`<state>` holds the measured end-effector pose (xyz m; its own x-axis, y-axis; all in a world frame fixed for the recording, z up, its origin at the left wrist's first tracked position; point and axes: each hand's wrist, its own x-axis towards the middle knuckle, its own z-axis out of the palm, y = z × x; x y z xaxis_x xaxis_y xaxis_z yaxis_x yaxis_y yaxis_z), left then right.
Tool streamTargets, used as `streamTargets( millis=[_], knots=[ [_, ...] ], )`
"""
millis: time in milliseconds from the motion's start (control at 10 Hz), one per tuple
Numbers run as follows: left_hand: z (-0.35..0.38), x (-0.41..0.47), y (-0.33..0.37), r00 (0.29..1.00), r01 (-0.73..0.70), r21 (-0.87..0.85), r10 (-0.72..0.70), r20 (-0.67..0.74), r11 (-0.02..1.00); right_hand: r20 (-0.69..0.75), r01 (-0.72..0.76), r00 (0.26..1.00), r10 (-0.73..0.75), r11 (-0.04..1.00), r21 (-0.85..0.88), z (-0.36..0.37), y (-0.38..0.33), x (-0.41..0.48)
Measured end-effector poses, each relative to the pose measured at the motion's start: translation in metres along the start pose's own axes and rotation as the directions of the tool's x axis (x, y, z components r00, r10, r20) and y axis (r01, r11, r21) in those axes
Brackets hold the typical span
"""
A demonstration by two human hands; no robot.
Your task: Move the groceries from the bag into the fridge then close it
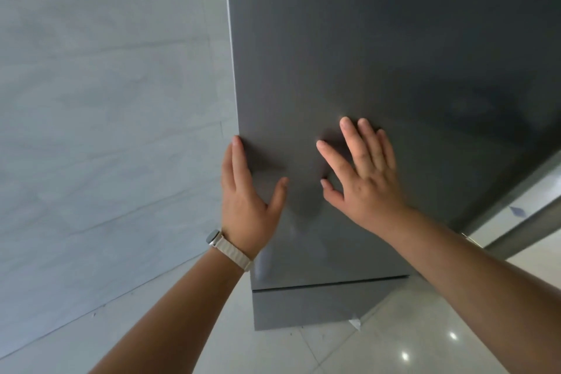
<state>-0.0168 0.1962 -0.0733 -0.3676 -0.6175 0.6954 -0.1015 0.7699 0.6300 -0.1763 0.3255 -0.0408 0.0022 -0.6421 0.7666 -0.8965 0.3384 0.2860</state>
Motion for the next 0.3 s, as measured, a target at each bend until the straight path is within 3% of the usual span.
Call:
streamTargets(
  millis=[200, 300],
  knots=[
    [-0.032, -0.014, 0.005, 0.982, -0.025, 0.066, 0.012, 0.186, 0.998, 0.201, -0.145, 0.973, 0.115, 0.979, 0.142, -0.035, -0.024, -0.008],
    [-0.046, -0.031, 0.01, 0.966, -0.063, 0.195, 0.011, 0.259, 0.979, 0.291, -0.163, 0.951, 0.105, 0.969, 0.184, -0.047, -0.031, -0.024]
  ],
)
